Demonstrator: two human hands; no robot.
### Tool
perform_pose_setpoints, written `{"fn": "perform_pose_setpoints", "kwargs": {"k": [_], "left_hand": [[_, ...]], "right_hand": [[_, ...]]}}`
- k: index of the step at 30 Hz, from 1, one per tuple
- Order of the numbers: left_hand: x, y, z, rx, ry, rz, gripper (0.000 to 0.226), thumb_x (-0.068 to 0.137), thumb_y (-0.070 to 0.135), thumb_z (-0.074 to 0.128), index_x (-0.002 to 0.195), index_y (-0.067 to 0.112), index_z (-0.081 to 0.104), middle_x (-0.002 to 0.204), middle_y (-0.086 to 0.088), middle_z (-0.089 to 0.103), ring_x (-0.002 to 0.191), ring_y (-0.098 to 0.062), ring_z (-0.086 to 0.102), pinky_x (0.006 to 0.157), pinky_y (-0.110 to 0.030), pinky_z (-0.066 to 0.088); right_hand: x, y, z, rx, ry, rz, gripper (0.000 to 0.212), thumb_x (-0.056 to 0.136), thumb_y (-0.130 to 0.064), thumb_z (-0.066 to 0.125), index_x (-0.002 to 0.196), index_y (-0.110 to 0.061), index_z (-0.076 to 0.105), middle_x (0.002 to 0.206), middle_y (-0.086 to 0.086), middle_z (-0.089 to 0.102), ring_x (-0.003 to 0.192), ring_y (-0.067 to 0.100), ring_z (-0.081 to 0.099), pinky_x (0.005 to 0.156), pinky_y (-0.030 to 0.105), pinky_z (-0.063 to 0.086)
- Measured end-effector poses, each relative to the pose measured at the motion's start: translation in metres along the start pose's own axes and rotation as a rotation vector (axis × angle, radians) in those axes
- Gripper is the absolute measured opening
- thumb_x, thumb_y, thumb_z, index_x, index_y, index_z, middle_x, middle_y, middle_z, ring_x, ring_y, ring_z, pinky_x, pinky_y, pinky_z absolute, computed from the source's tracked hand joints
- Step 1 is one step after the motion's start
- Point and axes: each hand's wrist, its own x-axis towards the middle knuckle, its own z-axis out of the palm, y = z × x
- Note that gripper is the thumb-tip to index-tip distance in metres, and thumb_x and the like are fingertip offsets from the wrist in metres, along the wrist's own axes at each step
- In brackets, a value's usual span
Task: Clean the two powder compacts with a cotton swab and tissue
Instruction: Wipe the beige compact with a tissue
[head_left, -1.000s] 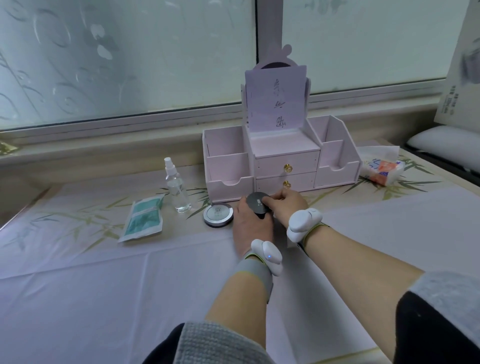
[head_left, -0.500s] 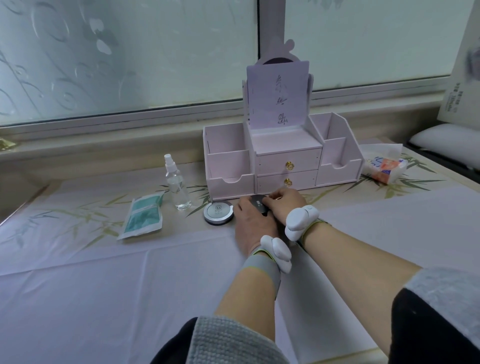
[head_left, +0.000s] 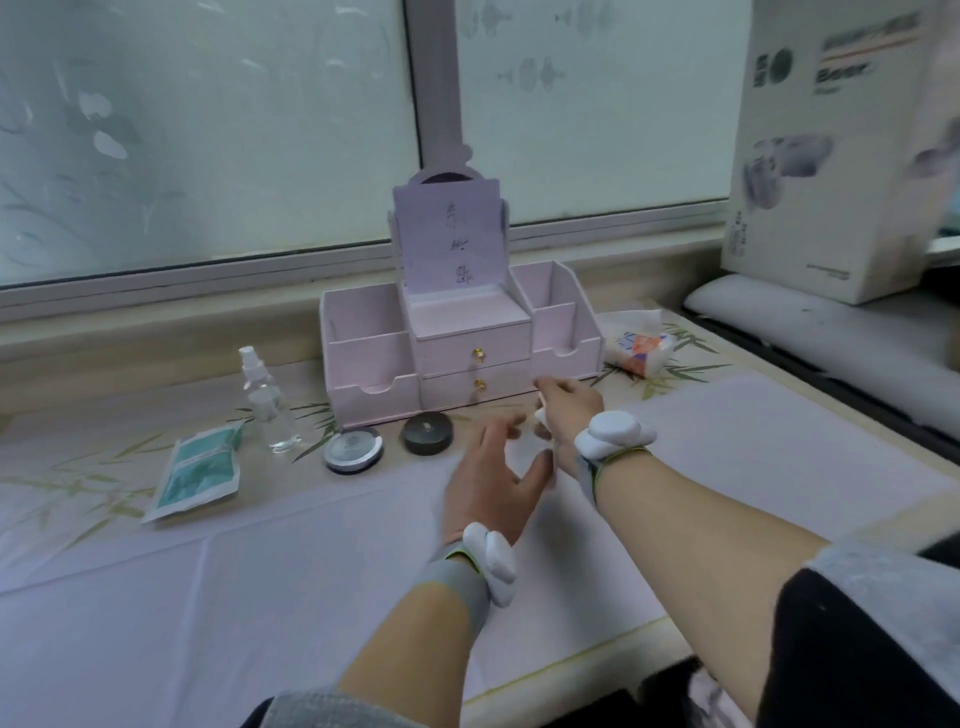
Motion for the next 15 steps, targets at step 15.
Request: {"fn": "perform_pose_setpoints", "kwargs": {"k": [15], "left_hand": [[-0.011, 0.138, 0.107, -0.142, -0.382, 0.065, 0.011, 0.093, 0.032, 0.055, 0.095, 0.041, 0.062, 0.071, 0.009, 0.071, 0.059, -0.008, 0.068, 0.062, -0.026, 0.051]], "right_hand": [[-0.037, -0.016, -0.193, 0.166, 0.094, 0.077, 0.032, 0.093, -0.007, 0.038, 0.107, -0.017, 0.066, 0.100, 0.014, 0.074, 0.069, 0.029, 0.063, 0.055, 0.032, 0.047]]}}
